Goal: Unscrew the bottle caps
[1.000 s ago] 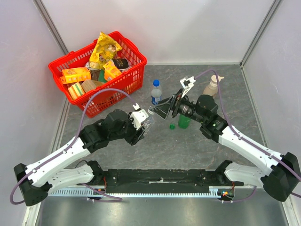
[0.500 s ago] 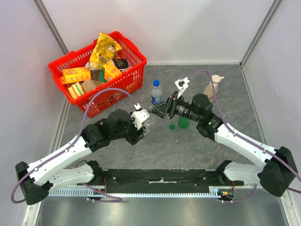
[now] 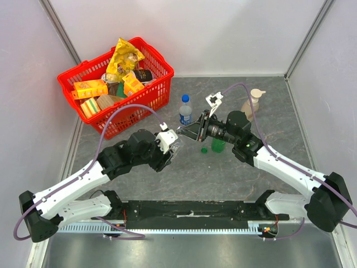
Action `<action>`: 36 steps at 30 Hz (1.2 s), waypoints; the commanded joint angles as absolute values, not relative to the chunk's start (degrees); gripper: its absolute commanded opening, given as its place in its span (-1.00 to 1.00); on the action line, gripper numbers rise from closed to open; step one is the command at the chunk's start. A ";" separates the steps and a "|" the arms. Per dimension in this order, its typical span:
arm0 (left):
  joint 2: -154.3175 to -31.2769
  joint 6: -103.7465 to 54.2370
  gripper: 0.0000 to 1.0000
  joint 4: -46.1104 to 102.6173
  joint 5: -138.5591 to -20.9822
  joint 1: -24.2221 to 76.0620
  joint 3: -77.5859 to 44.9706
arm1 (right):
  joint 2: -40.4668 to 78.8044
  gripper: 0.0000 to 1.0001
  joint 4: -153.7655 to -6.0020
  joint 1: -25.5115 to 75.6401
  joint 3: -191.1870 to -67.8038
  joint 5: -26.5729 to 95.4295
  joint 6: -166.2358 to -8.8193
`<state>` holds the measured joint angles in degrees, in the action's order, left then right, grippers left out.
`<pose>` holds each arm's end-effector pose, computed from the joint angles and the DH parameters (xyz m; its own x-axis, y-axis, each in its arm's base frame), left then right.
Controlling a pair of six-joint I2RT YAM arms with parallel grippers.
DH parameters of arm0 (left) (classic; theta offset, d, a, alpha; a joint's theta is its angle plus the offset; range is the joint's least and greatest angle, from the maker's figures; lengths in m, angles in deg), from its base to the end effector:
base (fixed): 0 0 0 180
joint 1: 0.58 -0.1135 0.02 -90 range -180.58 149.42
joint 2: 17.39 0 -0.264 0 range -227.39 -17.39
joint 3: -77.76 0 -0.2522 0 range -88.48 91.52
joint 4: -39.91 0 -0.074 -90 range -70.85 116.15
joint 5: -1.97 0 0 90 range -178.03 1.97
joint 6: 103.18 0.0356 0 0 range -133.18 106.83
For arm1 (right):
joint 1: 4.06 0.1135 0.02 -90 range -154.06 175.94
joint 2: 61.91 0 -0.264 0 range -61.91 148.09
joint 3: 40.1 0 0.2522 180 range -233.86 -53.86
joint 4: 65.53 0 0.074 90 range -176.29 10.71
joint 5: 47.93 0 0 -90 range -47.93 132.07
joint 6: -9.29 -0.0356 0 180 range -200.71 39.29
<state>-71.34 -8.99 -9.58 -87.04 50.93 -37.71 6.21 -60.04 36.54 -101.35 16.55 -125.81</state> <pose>0.1226 -0.1552 0.3044 -0.3321 0.5350 -0.7768 0.8174 0.5742 0.0460 0.2012 0.1926 0.3258 -0.6605 0.2757 -0.6983 -0.6324 0.2969 0.7155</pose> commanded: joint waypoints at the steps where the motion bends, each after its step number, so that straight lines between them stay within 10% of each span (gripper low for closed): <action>1: -71.62 -9.75 -0.97 -8.92 -87.86 50.93 -36.89 | 5.50 -0.91 -57.49 36.63 -102.46 14.56 -126.15; 36: -63.45 -10.01 -0.97 -5.85 -37.50 51.01 -28.97 | -2.41 -1.00 -28.15 36.72 -100.36 -13.47 -126.50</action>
<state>-65.92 -9.40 -10.30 -46.67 50.42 -31.77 -1.36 -37.16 36.89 -101.08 -11.34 -123.78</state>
